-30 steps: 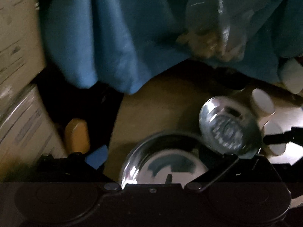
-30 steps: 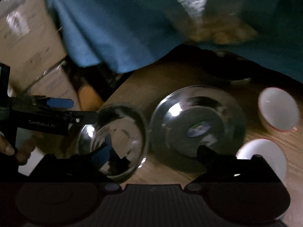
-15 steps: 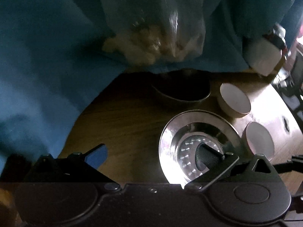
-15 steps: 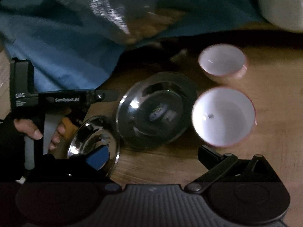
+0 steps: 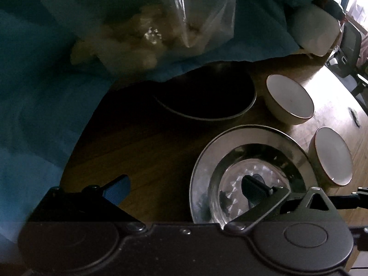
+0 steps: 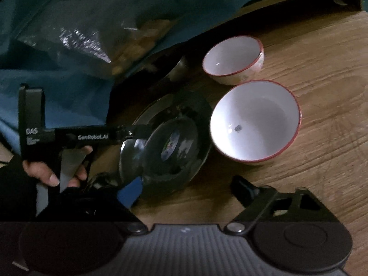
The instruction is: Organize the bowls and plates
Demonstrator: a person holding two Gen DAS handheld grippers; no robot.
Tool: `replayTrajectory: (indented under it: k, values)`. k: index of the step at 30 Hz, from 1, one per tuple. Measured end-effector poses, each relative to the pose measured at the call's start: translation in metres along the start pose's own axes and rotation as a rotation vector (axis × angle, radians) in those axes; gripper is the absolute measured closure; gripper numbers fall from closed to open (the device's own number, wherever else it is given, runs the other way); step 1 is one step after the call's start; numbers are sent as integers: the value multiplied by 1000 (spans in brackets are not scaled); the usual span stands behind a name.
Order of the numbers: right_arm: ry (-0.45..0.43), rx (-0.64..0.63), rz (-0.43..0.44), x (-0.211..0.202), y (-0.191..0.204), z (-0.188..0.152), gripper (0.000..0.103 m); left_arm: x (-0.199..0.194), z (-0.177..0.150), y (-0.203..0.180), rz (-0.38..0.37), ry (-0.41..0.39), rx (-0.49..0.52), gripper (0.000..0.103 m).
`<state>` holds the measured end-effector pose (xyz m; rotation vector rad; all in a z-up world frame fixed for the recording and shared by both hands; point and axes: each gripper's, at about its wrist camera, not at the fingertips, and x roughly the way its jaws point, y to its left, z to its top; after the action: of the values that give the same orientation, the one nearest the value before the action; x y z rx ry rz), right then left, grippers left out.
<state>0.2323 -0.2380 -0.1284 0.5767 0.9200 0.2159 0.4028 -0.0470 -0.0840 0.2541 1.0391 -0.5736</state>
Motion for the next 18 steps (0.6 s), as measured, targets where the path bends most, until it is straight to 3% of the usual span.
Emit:
replayTrajectory:
  k: [6,11,18]
  values:
    - [-23,17,-14,3,-1,-1,39,4,1,-4,29,32,7,3]
    - [-21,12,-14,5,2,-1,44,7,-1,-2,20,61,-28,13]
    - [-15,-9,-34,7,10,-1,54,-1,-5,0,-46,30,-42,32]
